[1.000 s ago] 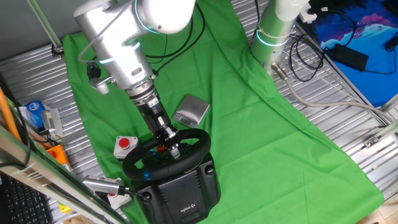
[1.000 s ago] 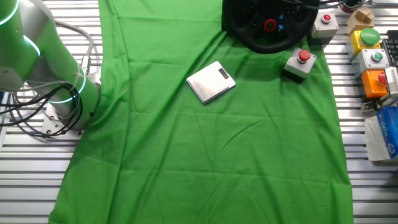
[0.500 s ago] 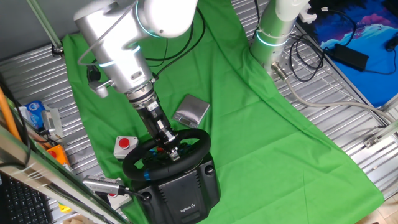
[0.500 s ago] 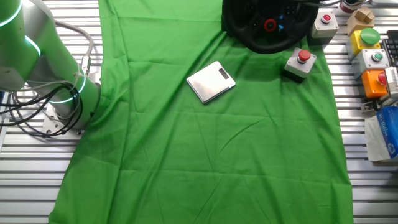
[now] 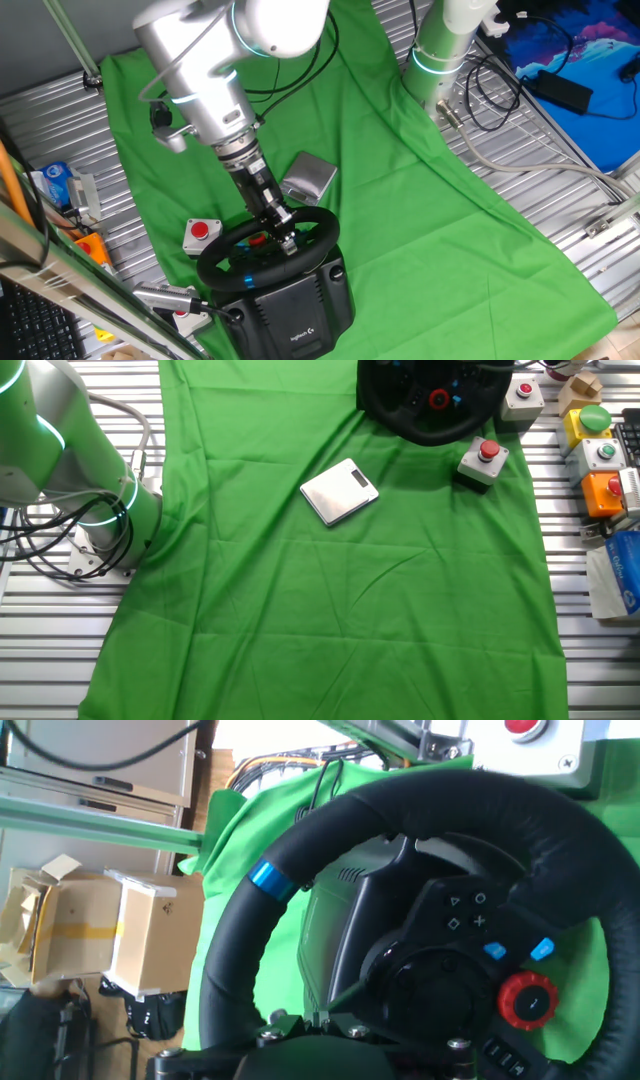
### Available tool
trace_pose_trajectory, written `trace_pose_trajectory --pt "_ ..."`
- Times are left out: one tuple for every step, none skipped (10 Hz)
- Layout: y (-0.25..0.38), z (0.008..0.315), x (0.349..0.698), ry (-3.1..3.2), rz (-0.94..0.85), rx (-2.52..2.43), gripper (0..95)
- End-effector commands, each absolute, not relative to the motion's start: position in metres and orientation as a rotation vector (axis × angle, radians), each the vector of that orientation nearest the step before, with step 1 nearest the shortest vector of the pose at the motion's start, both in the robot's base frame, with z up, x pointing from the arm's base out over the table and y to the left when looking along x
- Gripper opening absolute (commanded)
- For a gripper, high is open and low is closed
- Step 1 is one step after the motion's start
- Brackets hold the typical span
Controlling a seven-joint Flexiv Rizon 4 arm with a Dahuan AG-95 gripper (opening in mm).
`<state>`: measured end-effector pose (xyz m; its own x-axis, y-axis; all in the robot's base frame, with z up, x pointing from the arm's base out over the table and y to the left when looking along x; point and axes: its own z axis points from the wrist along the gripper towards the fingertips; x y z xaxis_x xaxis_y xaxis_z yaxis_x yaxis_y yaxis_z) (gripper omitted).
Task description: Rotate the steering wheel 90 degrees counterclockwise
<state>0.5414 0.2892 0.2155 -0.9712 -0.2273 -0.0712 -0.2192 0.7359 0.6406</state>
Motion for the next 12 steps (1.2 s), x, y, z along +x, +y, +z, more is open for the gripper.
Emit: trace_pose_trajectory --pt "0.2913 0.2121 0.538 -2.925 -1.077 0.382 0.0" --pt "0.2905 0.2129 0.5366 -2.927 -1.073 0.392 0.0" --pt "0.289 0.214 0.5343 -2.935 -1.066 0.399 0.0" --pt "0.2889 0.2138 0.5335 -2.938 -1.067 0.402 0.0" --pt "0.2891 0.2131 0.5325 -2.942 -1.068 0.404 0.0" --pt "0.2893 0.2122 0.5315 -2.948 -1.07 0.408 0.0" --pt "0.2892 0.2121 0.5313 -2.948 -1.069 0.41 0.0" --pt "0.2877 0.2116 0.5306 -2.949 -1.071 0.417 0.0" --pt "0.2867 0.2109 0.5302 -2.949 -1.072 0.42 0.0" --pt "0.2855 0.2101 0.5298 -2.947 -1.078 0.427 0.0" --pt "0.2844 0.2089 0.5297 -2.945 -1.084 0.434 0.0" --pt "0.2838 0.2075 0.5294 -2.944 -1.09 0.438 0.0"
